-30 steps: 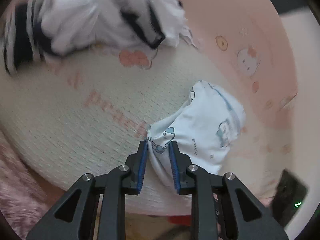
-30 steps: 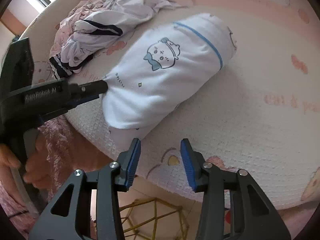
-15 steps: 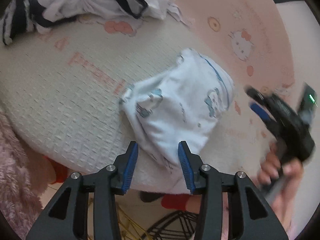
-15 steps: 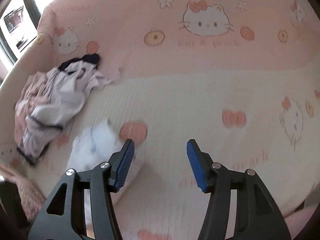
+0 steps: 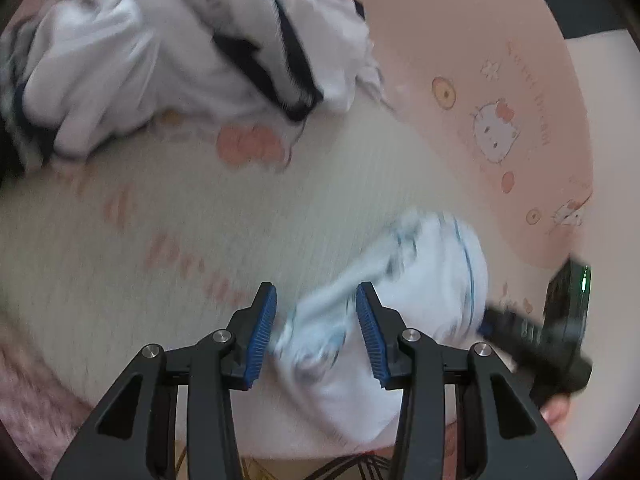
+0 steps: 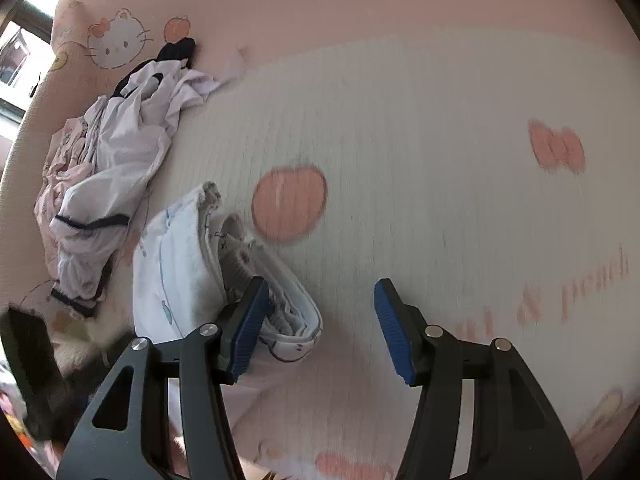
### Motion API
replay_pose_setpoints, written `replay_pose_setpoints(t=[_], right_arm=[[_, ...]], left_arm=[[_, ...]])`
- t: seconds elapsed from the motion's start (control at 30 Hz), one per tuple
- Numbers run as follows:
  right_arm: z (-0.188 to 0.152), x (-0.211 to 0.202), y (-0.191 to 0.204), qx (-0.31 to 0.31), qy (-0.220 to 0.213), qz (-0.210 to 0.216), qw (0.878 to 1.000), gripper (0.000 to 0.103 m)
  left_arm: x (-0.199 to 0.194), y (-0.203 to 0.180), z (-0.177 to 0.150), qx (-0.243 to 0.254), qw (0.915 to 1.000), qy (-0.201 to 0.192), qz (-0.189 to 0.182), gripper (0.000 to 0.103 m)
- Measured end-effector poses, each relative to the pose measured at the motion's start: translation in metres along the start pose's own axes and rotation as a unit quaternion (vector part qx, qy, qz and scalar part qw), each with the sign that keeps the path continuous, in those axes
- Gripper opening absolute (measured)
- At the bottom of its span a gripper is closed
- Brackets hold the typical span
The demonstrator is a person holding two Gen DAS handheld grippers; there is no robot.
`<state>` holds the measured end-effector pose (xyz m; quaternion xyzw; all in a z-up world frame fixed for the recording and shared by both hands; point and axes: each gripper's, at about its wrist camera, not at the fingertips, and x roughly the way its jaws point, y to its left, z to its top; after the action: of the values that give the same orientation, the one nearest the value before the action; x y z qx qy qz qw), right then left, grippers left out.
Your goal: Fold clothes
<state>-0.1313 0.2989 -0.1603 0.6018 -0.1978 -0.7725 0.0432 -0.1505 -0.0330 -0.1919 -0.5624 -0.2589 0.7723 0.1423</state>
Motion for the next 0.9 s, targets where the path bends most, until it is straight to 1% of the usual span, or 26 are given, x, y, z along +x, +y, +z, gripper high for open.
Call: replay_pose_setpoints(t=[0.03, 0.1, 0.13, 0.2, 0.27, 0.3, 0.33, 0.37, 0.43, 0.5, 0.53, 0.57, 0.6, 0.63, 0.67, 0.7, 0.77, 0.8, 0.83, 0.87, 0.9], right_arm=[[-0.005, -0.002, -0.001, 0.0, 0.007, 0.004, 1.0, 0.057], [-0.016, -0.007, -0.003, 0.0, 0.02, 0.012, 1.0, 0.057], [-0.015, -0.008, 0.001, -0.008, 0.013, 0.004, 1.0, 0.057], [-0.013, -0.018, 0.001, -0.01, -0.028, -0.012, 0.999, 0.057], [-0.008, -0.023, -0.002, -0.007, -0.047, 0.004, 0.999, 0.06], [-0.006, -0.025, -0.003, -0.006, -0.056, 0.012, 0.998, 0.064], [-0.004, -0.02, -0.002, -0.006, -0.046, 0.021, 0.999, 0.067], [-0.004, -0.015, -0.002, -0.008, -0.039, 0.016, 0.999, 0.067], [-0.006, -0.004, 0.0, -0.013, -0.026, 0.006, 1.0, 0.069], [-0.007, 0.006, 0.003, -0.016, -0.014, 0.007, 1.0, 0.072], [-0.008, 0.009, 0.005, -0.015, -0.011, 0.007, 1.0, 0.072], [-0.008, 0.012, 0.006, -0.014, -0.008, 0.007, 1.0, 0.071], [-0.008, 0.014, 0.008, -0.013, -0.005, 0.007, 1.0, 0.066], [-0.01, 0.013, 0.009, -0.009, 0.004, 0.015, 1.0, 0.058], [-0.015, 0.011, 0.009, 0.003, 0.017, 0.032, 0.999, 0.055], [-0.019, 0.01, 0.009, 0.009, 0.027, 0.042, 0.999, 0.052], [-0.027, 0.008, 0.016, 0.001, 0.054, 0.062, 0.997, 0.052], [-0.033, 0.005, 0.021, -0.009, 0.068, 0.07, 0.995, 0.052], [-0.037, -0.001, 0.025, -0.025, 0.066, 0.074, 0.995, 0.052], [-0.041, -0.011, 0.026, -0.03, 0.047, 0.067, 0.996, 0.052], [-0.044, -0.02, 0.027, -0.035, 0.028, 0.06, 0.997, 0.055]], left_arm=[[0.002, -0.003, 0.005, 0.004, 1.0, -0.001, 0.002, 0.043], [-0.007, 0.006, 0.0, -0.013, 0.9999, -0.001, 0.006, 0.043], [-0.011, 0.01, -0.002, -0.021, 0.9997, 0.0, 0.008, 0.044], [-0.023, 0.029, -0.024, -0.053, 0.9985, 0.011, -0.01, 0.046], [-0.018, 0.038, -0.043, -0.08, 0.9957, 0.042, -0.023, 0.047], [-0.016, 0.042, -0.052, -0.091, 0.9938, 0.058, -0.029, 0.047], [-0.014, 0.041, -0.055, -0.09, 0.9937, 0.059, -0.032, 0.048], [-0.013, 0.039, -0.058, -0.088, 0.9937, 0.06, -0.035, 0.05], [-0.011, 0.034, -0.06, -0.07, 0.9952, 0.06, -0.033, 0.051], [-0.005, 0.026, -0.06, -0.059, 0.9952, 0.062, -0.047, 0.05], [-0.002, 0.02, -0.058, -0.038, 0.997, 0.061, -0.031, 0.047], [0.001, 0.014, -0.057, -0.015, 0.9981, 0.059, -0.012, 0.035], [0.003, 0.008, -0.05, 0.005, 0.9984, 0.056, 0.0, 0.033], [0.005, 0.002, -0.044, 0.024, 0.9983, 0.053, 0.011, 0.03], [0.003, 0.0, -0.037, 0.035, 0.9982, 0.045, 0.017, 0.029], [0.002, -0.002, -0.031, 0.046, 0.998, 0.038, 0.023, 0.028], [0.002, -0.006, -0.014, 0.073, 0.9959, 0.031, 0.043, 0.029], [0.002, -0.005, -0.012, 0.07, 0.9963, 0.033, 0.038, 0.029], [0.003, -0.004, -0.011, 0.067, 0.9966, 0.036, 0.031, 0.03], [0.003, -0.002, -0.009, 0.064, 0.997, 0.038, 0.024, 0.037], [0.003, -0.001, -0.007, 0.06, 0.9972, 0.041, 0.017, 0.044]])
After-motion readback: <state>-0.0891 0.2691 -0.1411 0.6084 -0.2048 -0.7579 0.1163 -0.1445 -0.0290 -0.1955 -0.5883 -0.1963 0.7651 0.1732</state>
